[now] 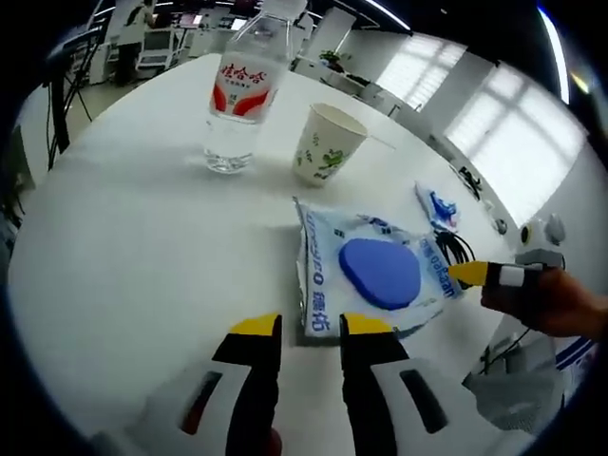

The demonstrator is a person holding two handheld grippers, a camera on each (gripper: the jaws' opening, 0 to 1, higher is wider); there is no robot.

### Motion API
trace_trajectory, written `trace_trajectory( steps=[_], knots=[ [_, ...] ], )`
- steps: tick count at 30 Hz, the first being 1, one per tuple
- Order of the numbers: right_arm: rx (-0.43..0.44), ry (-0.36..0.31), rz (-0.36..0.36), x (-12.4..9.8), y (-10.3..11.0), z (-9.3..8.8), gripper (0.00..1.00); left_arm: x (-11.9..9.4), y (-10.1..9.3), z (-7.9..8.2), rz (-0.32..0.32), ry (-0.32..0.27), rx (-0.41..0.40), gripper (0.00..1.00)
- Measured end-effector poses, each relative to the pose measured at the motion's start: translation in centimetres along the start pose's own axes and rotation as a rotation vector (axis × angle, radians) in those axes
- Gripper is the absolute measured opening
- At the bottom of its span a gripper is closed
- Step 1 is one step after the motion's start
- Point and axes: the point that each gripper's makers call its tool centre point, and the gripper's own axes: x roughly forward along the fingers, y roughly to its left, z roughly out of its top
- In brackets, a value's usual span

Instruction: Arrange the tabletop items into an orderly group along one side of the table until the central work area is clear of visible clutter.

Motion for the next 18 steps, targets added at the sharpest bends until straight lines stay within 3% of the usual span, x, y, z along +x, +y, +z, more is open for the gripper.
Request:
trace_trajectory(
  steps=[1,2,3,5,6,11,18],
  knots=[
    [-0.013,0.011,-0.002,-0.1,0.0,-0.2,0.16,0.2,-0.2,-0.1,-0.002,0.007,0.008,0.04],
    [-0.055,0.016,-0.034,-0.3,-0.6,-0.2,0.02,0.1,-0.2,0.0,0.015,0.004,0.018,0.01],
    [-0.064,-0.004,-0.054,-0.3,-1.1,0.3,0.0,0.0,-0.6,0.4,0.008,-0.002,0.012,0.0],
    [-0.017,-0.032,-0.029,-0.7,-0.6,1.0,0.0,0.0,-2.0,1.3,-0.023,-0.022,0.034,0.0],
    [-0.013,-0.056,-0.023,-1.1,-0.7,1.6,0.0,0.3,-1.5,1.4,-0.017,-0.027,0.077,0.0],
    [-0.014,-0.071,-0.025,-1.5,-2.7,2.7,0.0,1.4,-2.9,2.3,-0.037,-0.033,0.085,0.0],
    [-0.023,-0.127,-0.047,-3.6,-4.4,5.3,0.0,2.9,-6.7,3.4,-0.06,-0.024,0.141,0.0]
  ],
)
